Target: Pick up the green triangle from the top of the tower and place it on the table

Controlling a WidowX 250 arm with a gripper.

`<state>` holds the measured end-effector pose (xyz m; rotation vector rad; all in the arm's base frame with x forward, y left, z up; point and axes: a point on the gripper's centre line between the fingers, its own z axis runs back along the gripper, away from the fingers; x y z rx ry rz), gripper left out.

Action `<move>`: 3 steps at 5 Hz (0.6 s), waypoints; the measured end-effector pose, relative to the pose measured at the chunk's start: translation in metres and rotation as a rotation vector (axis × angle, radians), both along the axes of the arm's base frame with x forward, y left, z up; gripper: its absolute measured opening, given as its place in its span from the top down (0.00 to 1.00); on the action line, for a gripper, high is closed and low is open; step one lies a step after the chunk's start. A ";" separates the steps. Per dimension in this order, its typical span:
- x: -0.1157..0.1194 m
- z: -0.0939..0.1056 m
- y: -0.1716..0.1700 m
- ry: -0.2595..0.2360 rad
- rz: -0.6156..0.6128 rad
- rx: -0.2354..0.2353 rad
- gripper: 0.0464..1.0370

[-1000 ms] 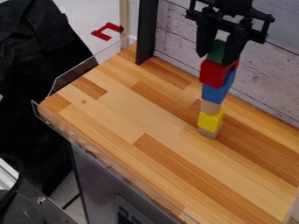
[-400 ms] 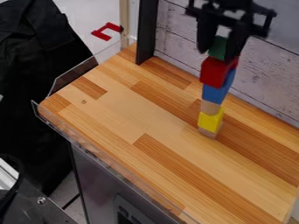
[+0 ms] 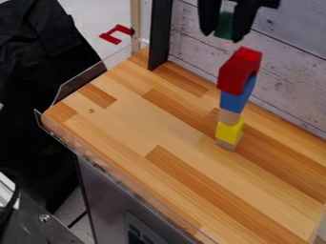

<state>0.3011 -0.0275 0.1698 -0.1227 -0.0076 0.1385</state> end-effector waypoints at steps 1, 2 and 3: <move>-0.011 -0.014 0.022 0.010 0.106 0.002 0.56; -0.021 -0.030 0.040 0.041 0.210 0.029 0.56; -0.024 -0.041 0.060 0.064 0.339 0.086 0.56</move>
